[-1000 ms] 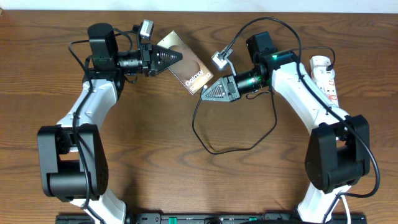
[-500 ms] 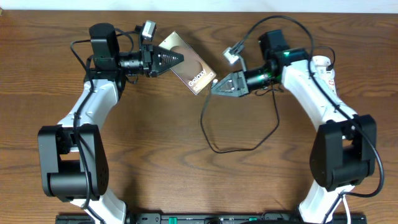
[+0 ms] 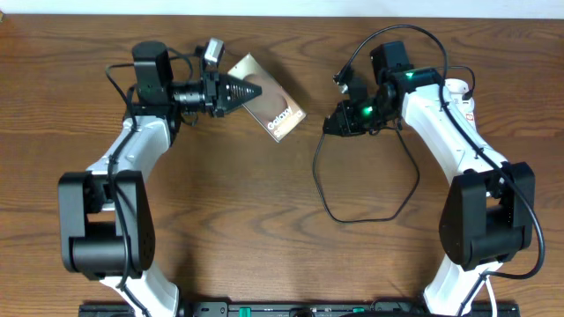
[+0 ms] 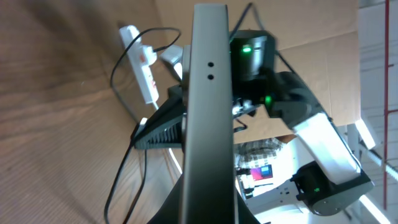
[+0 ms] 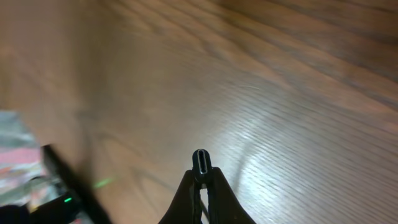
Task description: Plug charger to phone and switch on socket
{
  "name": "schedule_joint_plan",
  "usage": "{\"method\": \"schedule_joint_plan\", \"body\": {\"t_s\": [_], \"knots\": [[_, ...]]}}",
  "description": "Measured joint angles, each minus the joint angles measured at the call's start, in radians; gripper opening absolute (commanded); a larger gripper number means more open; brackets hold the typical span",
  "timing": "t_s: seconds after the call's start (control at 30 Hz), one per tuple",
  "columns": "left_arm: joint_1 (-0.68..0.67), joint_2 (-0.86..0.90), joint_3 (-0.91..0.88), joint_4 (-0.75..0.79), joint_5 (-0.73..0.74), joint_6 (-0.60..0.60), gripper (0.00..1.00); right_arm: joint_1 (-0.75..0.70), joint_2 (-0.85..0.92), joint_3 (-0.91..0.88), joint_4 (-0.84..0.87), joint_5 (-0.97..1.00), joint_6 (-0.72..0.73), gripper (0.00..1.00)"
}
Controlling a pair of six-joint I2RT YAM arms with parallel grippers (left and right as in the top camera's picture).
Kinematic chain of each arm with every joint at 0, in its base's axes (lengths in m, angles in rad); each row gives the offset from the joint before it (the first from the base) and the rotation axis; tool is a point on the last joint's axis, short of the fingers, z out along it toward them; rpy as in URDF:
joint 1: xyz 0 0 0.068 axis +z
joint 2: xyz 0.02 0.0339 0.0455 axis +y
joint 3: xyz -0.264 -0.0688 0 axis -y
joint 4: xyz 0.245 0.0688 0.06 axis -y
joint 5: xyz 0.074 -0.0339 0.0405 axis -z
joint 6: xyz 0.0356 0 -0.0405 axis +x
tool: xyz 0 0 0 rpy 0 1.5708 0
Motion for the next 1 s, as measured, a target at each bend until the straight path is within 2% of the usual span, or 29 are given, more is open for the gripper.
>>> {"method": "schedule_joint_plan", "body": {"t_s": [0.37,0.77,1.0], "knots": [[0.0,0.106,-0.085,-0.006,-0.028,0.015,0.07,0.054,0.058,0.0,0.037,0.113,0.055,0.01],[0.0,0.203,-0.089,-0.011,-0.06,0.031,0.07,0.08,0.163,0.0,0.06,0.13,0.087,0.01],[0.0,0.251,-0.089,-0.011,-0.066,0.057,0.07,0.084,0.179,0.0,0.088,0.242,0.14,0.01]]}}
